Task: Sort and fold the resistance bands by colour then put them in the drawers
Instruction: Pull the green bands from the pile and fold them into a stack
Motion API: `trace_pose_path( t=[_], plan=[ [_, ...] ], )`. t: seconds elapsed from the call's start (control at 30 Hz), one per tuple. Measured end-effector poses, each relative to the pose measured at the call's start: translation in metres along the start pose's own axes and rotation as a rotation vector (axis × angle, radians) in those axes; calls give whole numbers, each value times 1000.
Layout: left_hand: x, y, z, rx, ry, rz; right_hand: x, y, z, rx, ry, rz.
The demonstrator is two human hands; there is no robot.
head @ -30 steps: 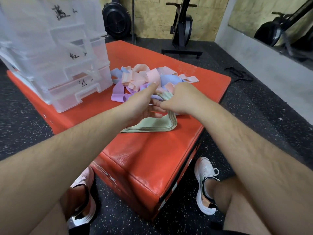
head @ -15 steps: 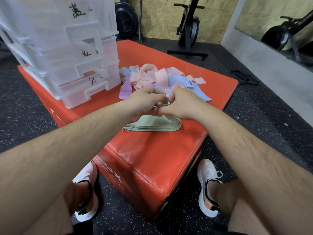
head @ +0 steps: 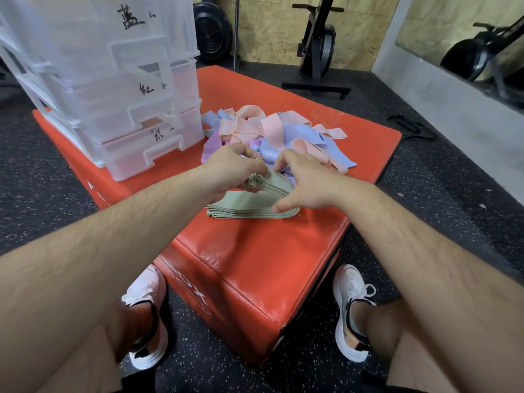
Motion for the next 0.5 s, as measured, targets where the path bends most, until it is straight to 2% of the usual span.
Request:
trace_pose_path(
  t=[0.13, 0.5],
  plan=[
    [-1, 3, 0, 0, -2, -4, 11, -19, 13, 132, 4, -107],
    [-2, 18, -4, 31, 21, -50, 20, -25, 25, 91, 26, -148]
  ],
)
Point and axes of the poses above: each hand's wrist, its own x-axis towards the middle knuckle, its own y-axis out of the back of the hand, z = x × y, the point moved 2 cm from there along x, towards the middle knuckle, and after that the axes turned 13 degrees about -y, right-handed, at the moved point
